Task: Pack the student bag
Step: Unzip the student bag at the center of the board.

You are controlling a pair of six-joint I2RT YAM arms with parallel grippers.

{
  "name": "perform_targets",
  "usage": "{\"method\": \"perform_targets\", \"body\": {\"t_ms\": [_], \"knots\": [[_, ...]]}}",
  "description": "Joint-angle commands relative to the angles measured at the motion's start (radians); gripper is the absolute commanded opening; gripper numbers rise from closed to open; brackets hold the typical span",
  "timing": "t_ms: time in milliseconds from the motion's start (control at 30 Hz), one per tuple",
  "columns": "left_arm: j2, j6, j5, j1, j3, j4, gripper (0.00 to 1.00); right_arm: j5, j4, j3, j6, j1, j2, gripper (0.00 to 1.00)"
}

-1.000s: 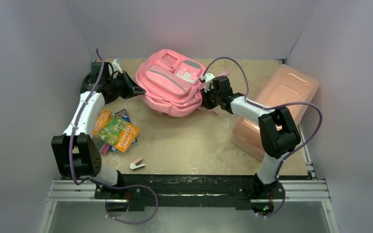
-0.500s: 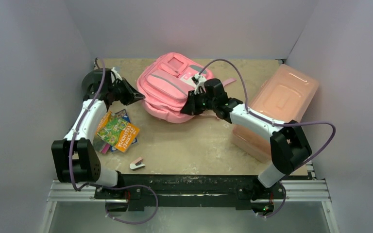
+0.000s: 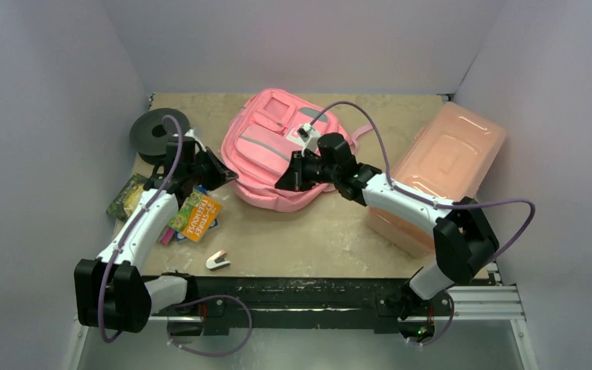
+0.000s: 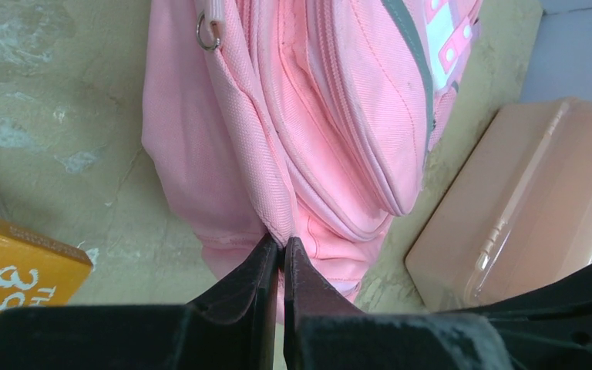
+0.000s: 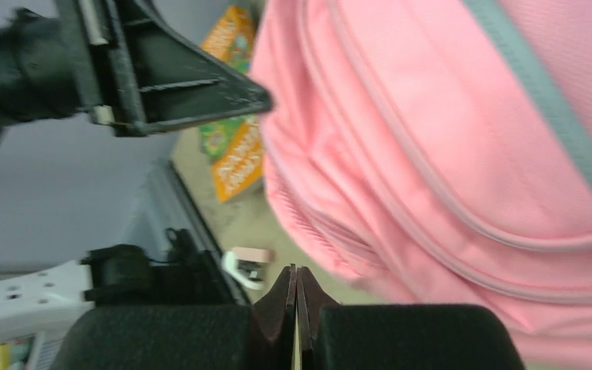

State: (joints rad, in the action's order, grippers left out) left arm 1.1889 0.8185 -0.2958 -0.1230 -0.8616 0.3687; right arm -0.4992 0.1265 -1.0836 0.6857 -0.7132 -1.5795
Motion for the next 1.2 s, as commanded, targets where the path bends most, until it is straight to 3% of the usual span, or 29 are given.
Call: {"method": "perform_targets", "body": {"t_ms": [0, 33, 67, 133, 267, 467, 567, 667, 900, 1167], "knots": [[0.028, -0.097, -0.048, 0.01, -0.089, 0.037, 0.0, 0.27, -0.312, -0.028, -0.291, 0.033, 0.087, 0.0], [0.038, -0.113, -0.08, 0.011, -0.088, 0.05, 0.07, 0.263, -0.315, -0.005, -0.302, 0.055, 0.103, 0.05], [0.035, -0.122, -0.092, 0.011, -0.073, 0.054, 0.25, 0.252, -0.305, 0.023, -0.304, 0.071, 0.119, 0.13], [-0.01, -0.137, -0.087, 0.007, -0.023, 0.04, 0.48, 0.242, -0.269, 0.078, -0.304, 0.081, 0.148, 0.31], [-0.102, -0.183, -0.077, 0.0, 0.015, 0.09, 0.71, 0.273, -0.153, 0.165, -0.363, 0.064, 0.164, 0.43], [-0.221, -0.167, -0.156, -0.023, 0.071, 0.149, 0.83, 0.721, -0.13, 0.148, -0.715, -0.179, 0.068, 0.49], [-0.302, -0.151, -0.203, -0.031, 0.124, 0.172, 0.91, 0.878, -0.149, 0.123, -0.794, -0.225, -0.008, 0.49], [-0.392, -0.131, -0.231, -0.032, 0.163, 0.208, 0.93, 0.922, -0.201, 0.084, -0.835, -0.232, -0.078, 0.52], [-0.54, -0.118, -0.267, -0.033, 0.146, 0.345, 0.94, 0.96, -0.075, 0.107, -0.902, -0.249, -0.095, 0.56], [-0.641, -0.115, -0.261, -0.035, 0.181, 0.44, 0.95, 0.822, 0.007, 0.082, -0.977, -0.279, -0.118, 0.57]]}}
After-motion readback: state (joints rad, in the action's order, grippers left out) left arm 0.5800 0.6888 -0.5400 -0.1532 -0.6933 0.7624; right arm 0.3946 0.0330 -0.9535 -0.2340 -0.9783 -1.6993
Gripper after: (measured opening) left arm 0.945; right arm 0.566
